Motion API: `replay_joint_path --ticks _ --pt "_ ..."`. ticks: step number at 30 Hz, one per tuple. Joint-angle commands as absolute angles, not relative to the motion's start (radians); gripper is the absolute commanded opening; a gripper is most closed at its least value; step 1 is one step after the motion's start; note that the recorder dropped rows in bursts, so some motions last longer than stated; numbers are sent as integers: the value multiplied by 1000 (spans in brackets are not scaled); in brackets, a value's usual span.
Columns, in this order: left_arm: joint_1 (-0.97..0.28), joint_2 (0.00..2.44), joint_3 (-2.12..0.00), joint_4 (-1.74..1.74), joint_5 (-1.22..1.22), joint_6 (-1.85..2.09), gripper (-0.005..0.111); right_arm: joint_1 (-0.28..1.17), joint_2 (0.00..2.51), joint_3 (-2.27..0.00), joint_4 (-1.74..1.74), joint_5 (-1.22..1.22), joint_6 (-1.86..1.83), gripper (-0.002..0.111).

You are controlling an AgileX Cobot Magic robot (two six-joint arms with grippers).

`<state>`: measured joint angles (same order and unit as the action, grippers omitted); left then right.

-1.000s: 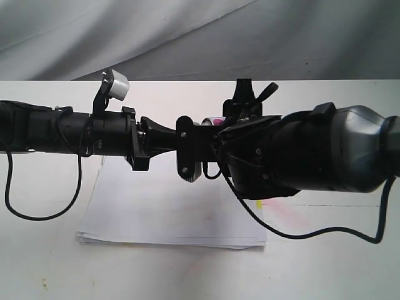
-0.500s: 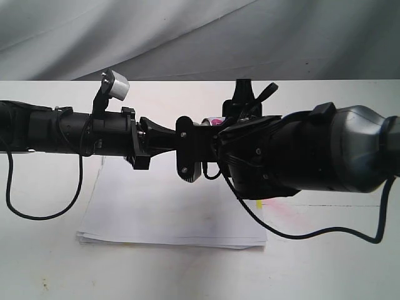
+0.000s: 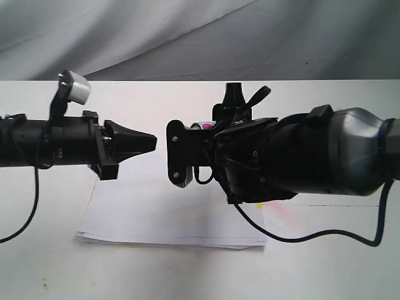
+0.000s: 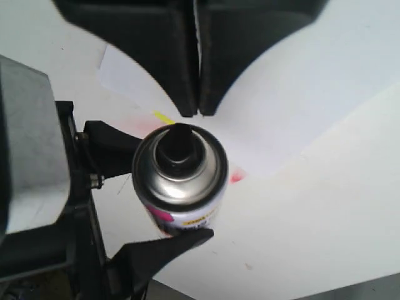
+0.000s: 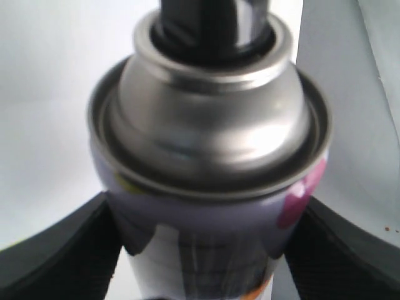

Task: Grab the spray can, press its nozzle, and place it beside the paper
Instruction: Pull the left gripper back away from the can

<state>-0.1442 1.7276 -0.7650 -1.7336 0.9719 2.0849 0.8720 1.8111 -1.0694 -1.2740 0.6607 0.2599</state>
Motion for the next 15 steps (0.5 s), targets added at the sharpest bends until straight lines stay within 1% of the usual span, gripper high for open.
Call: replay_joint_path --ticks 1,9,15 --pt "-98 1648 -708 -1744 994 2094 0 876 1802 -1084 -1279 670 257 0" --pt "-96 1628 -687 -1744 994 2094 0 876 1802 -1084 -1264 680 270 0" --pt "-96 1628 -687 -1744 1022 2094 0 889 1793 -1084 -1219 778 278 0"
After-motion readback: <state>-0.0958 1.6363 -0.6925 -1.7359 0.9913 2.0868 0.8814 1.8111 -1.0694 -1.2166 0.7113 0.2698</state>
